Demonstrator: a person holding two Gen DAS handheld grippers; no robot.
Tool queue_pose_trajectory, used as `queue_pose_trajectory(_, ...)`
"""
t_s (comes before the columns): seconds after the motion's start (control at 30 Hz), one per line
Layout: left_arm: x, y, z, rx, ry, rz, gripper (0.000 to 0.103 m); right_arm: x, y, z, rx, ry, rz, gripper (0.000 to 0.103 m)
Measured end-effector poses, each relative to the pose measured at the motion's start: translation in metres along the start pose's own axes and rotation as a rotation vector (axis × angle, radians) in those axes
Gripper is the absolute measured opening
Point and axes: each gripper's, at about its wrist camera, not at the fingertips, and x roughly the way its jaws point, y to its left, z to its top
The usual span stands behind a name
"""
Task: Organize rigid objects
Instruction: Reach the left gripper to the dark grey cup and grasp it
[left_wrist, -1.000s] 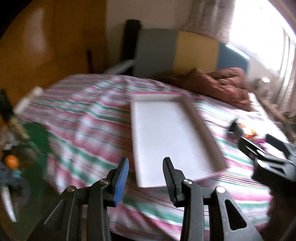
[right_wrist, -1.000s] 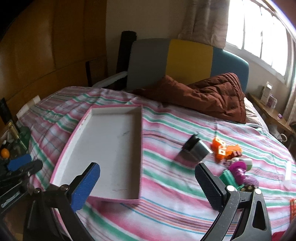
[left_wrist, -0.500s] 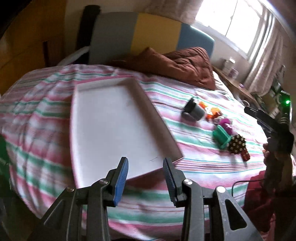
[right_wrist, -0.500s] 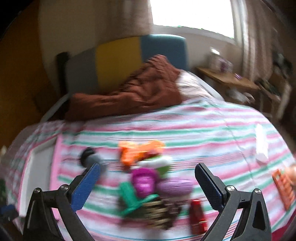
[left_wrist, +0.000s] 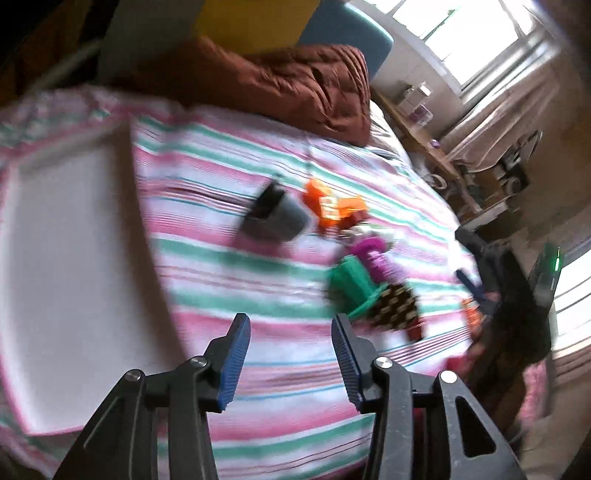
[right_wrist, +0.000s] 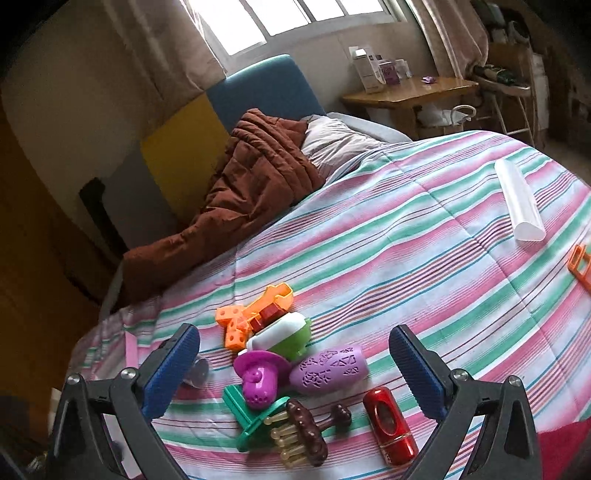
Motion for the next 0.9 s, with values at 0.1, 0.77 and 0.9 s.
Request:
queue_pose_trajectory(0.1, 0.025, -0.009, 0.021, -0.04, 0.019, -0.001, 0.046, -0.001, 0.0, 0.001, 0.003, -0.008, 0.02, 0.103)
queue_pose_trajectory(0.77, 0.11, 0.0, 0.092, -0.253, -0.014, 0.109, 0.052, -0.002, -0.001, 0.0, 0.024, 0.004, 0.088, 0.103)
queue_pose_trajectory(0.9, 0.124, -0.001, 0.102, -0.229, 0.011, 0.122, 0.056, -0.001, -0.002, 0.001, 0.029, 0.007, 0.08, 0.103)
